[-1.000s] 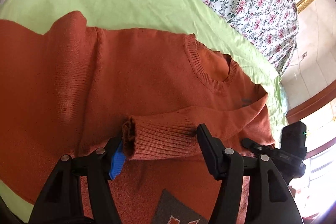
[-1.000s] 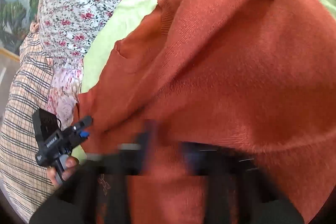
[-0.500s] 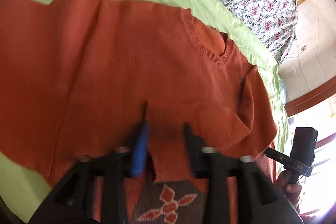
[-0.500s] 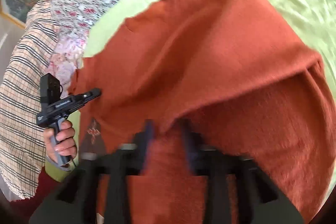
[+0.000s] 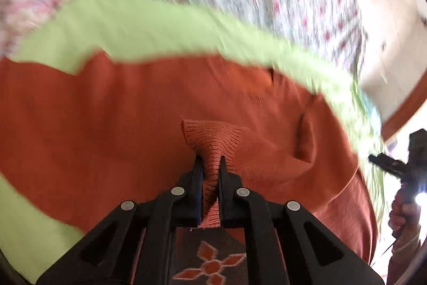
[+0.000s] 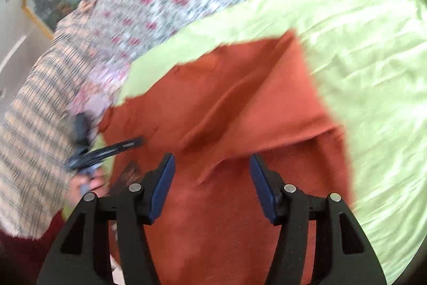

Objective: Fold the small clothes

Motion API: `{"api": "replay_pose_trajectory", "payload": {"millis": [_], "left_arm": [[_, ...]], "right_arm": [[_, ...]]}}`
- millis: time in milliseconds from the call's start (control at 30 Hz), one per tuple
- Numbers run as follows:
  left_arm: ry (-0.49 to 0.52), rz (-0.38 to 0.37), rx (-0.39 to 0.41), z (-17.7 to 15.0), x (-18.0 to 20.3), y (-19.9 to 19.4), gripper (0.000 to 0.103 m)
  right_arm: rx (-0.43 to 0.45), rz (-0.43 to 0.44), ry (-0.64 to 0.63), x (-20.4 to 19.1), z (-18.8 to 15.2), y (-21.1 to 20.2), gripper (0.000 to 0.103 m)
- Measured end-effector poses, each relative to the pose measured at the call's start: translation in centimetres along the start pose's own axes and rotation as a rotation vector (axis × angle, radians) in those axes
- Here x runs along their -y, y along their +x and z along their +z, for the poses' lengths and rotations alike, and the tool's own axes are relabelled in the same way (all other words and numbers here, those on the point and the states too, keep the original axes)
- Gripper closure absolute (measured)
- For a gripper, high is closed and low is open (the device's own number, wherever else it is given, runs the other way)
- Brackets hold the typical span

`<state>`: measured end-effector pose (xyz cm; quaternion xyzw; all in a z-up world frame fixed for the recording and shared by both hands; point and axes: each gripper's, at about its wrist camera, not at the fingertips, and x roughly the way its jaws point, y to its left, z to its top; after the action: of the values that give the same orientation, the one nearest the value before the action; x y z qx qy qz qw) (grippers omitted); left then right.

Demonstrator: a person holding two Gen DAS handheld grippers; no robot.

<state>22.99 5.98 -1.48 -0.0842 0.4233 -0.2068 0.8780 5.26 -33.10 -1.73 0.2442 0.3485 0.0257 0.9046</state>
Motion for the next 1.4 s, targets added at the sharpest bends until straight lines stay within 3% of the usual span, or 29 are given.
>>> {"api": "replay_pose_trajectory", "payload": {"millis": [67,167,333,400,433,467,533,633,833,933,967,1033,1100,1200,1333,1400], "left_arm": [[-0.033,0.043,0.011,0.2,-1.7,-0.2,0.097],[-0.098,0.007,-0.019,-0.1,-3.3,0.3,0.096],[-0.104,0.031,-0.026,-1.0,-3.1,0.9,0.096],[-0.125,0.031,-0.030,-0.8,-3.2,1.4,0.096],[-0.137,0.032,-0.031,-0.8,-3.2,1.4,0.096],[-0.143,0.022,-0.024,-0.7,-3.0,1.2,0.096],[-0.126,0.000,0.017,-0.4,-1.9,0.7,0.096],[-0.097,0.044,0.067,-0.3,-0.5,1.2,0.096],[-0.113,0.085,-0.053,-1.8,-1.5,4.3,0.095],[-0.111,0.100,-0.060,-2.4,-1.9,3.8,0.092],[-0.120,0.105,-0.059,-2.4,-2.1,3.8,0.092],[-0.142,0.107,-0.063,-2.4,-2.5,4.1,0.092],[-0.145,0.121,-0.059,-2.4,-2.4,4.2,0.092],[-0.149,0.138,-0.068,-2.7,-2.5,3.6,0.092],[-0.151,0.144,-0.025,-3.7,-3.4,-0.2,0.090],[-0.165,0.175,0.007,-4.1,-4.6,-2.3,0.081]], "right_arm": [[0.022,-0.070,0.007,1.7,1.6,0.4,0.044],[-0.006,-0.167,0.014,3.5,3.9,3.2,0.044],[-0.082,-0.231,-0.036,4.5,6.3,8.2,0.044],[-0.116,-0.215,-0.052,4.4,6.4,9.9,0.044],[-0.136,-0.200,-0.062,4.4,6.4,10.4,0.065],[-0.141,-0.192,-0.057,4.5,6.6,10.3,0.093],[-0.065,-0.190,-0.048,4.5,7.1,8.0,0.094],[-0.024,-0.191,-0.015,5.8,7.4,6.2,0.094],[-0.082,-0.251,-0.015,6.7,5.8,7.5,0.093],[-0.030,-0.361,-0.024,5.5,6.0,5.5,0.082],[0.002,-0.360,-0.035,4.6,5.9,4.8,0.080],[0.031,-0.243,-0.056,2.7,5.5,3.9,0.079],[-0.016,-0.185,-0.084,1.5,4.8,4.8,0.077],[-0.134,-0.258,-0.062,2.8,3.3,7.5,0.074],[-0.083,-0.257,-0.012,2.8,2.8,4.9,0.073],[-0.039,-0.181,-0.008,2.0,2.3,2.9,0.065]]}}
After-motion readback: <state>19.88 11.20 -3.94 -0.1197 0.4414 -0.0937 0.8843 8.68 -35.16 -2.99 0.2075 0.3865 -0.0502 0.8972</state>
